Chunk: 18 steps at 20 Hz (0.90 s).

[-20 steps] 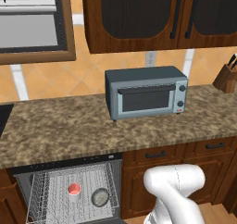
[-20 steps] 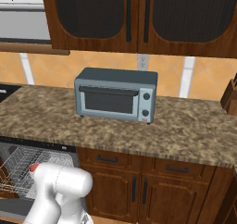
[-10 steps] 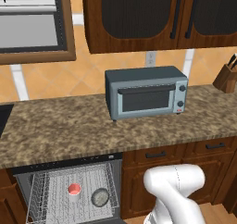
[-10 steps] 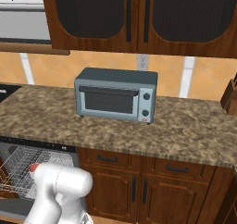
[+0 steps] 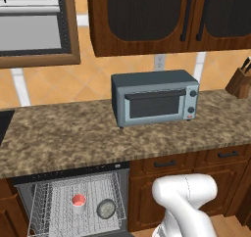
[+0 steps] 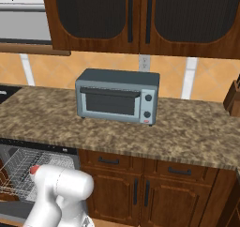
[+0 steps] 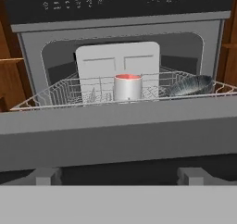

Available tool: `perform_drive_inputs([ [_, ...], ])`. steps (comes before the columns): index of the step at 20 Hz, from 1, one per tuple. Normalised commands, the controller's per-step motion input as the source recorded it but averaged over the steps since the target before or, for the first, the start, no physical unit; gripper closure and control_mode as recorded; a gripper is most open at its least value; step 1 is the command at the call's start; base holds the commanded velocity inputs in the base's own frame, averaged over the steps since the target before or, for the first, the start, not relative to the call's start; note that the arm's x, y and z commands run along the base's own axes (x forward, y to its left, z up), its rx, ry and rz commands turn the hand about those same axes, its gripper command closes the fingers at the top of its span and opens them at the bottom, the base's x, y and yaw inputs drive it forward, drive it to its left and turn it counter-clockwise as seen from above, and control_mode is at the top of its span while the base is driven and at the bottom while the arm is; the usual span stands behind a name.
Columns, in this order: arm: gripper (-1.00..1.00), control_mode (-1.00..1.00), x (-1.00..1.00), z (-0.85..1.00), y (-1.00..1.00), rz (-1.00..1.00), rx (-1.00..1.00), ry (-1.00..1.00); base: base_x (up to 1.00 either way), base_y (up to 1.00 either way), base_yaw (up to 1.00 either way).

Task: Pick up the cup and bowl from the counter, place them in the dishwasher, and close the dishwasher door.

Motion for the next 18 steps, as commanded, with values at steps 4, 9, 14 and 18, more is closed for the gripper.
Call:
perform_drive_inputs([
  [4, -1.0, -1.0, 0.5, -0.33, -0.11, 0.0, -0.02, -0.04, 0.0, 0.0, 0.0],
  [9, -1.0, -1.0, 0.77, -0.28, -0.34, -0.02, 0.0, 0.0, 0.0, 0.0, 0.0],
  [14, -1.0, -1.0, 0.11, -0.55, -0.21, 0.01, -0.03, 0.15, 0.0, 0.0, 0.0],
  [18, -1.0, -1.0, -0.21, -0.66, -0.06, 0.03, -0.06, 0.11, 0.0, 0.0, 0.0],
])
